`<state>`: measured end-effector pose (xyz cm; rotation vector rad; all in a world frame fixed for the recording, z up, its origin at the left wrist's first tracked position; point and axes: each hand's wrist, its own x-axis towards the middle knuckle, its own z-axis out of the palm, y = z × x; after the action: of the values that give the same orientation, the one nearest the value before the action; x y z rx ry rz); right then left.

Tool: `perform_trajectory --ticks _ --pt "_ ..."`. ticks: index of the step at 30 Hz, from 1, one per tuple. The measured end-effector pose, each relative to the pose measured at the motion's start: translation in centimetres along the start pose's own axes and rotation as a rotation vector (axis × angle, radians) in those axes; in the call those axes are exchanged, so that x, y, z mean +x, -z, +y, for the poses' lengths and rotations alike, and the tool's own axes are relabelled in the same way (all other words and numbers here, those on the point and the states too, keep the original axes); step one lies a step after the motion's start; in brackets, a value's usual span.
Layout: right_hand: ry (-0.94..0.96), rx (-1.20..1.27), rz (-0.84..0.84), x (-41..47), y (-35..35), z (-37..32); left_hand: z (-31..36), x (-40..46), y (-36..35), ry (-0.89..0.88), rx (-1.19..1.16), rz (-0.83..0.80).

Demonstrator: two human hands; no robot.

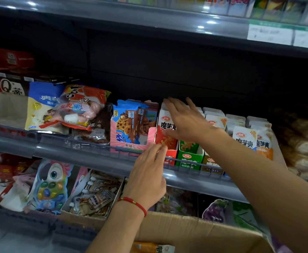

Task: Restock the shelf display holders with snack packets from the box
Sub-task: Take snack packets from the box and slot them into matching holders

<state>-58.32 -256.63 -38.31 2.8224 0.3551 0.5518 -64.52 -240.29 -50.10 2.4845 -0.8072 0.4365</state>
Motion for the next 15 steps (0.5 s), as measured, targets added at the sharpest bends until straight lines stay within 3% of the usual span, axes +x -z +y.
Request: perform_trajectory --ticks 4,7,10,15 --pt "-0.038 0.273 0.263 -6.3 1.1 -0.5 0.5 -1.8 0.7 -0.018 -0.04 0.039" --pt "-0.097 0.534 0.241 -13.0 -0.1 -1.3 0.9 -4.8 0.9 -0.039 -0.038 0.05" --pt "-0.081 0.678 -0.094 -19.3 -3.5 -2.9 2.4 -8.8 1.3 -0.081 -0.023 -0.128" --pt "0.033 0.357 -0.767 -26.3 -10.3 -6.3 2.4 -13.5 0.0 -0.129 -0.031 -0.688"
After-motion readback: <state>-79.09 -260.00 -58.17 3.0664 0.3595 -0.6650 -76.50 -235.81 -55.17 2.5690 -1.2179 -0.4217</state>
